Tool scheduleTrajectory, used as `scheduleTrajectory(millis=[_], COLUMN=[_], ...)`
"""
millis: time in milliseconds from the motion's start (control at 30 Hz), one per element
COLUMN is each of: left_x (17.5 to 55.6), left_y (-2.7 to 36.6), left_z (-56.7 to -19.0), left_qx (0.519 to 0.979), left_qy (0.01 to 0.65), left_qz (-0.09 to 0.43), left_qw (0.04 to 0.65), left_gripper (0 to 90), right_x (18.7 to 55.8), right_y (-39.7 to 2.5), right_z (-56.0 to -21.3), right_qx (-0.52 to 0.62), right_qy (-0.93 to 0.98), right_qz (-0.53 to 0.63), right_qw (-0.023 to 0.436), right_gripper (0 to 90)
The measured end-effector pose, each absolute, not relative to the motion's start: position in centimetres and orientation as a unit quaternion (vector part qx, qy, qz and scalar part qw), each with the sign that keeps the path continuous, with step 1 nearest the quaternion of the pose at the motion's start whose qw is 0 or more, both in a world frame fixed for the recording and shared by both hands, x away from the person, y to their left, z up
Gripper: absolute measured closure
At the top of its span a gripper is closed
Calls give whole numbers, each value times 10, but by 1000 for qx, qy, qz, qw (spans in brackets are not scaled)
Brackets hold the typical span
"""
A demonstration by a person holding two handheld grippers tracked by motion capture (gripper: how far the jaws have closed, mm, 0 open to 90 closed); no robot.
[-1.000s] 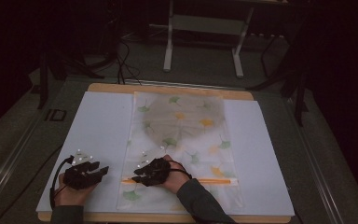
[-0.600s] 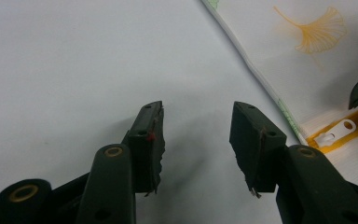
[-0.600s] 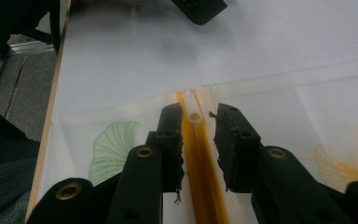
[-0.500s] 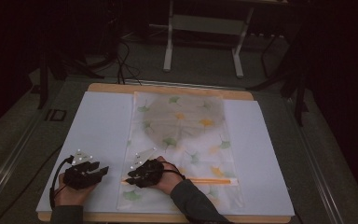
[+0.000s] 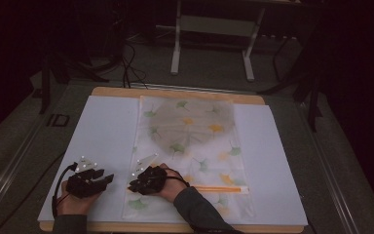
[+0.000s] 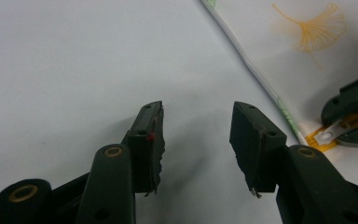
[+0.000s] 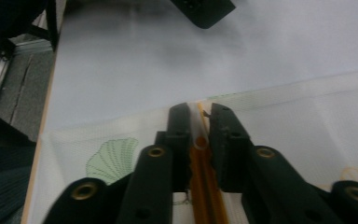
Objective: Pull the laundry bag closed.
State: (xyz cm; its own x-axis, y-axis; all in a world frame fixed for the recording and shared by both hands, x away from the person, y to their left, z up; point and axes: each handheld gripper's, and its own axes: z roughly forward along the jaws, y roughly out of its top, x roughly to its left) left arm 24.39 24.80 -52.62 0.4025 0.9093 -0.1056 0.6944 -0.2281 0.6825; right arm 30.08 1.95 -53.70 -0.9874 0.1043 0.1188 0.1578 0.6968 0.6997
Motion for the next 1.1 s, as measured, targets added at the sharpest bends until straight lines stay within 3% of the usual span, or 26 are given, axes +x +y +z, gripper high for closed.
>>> scheduleTrajectory(millis=[767, 1100], left_x=[241, 232], left_y=[243, 234], left_z=[-526, -528], left_qx=[777, 790], left_qy=[512, 500], left_qz=[136, 102], left_qw=[339, 340], left_gripper=[541, 535], right_x=[298, 297], right_y=[17, 12], right_z=[-534, -531], right_qx=[-66, -67], right_qy=[-924, -923], right_qz=[-377, -379], right_qw=[20, 16], right_gripper=[833, 833])
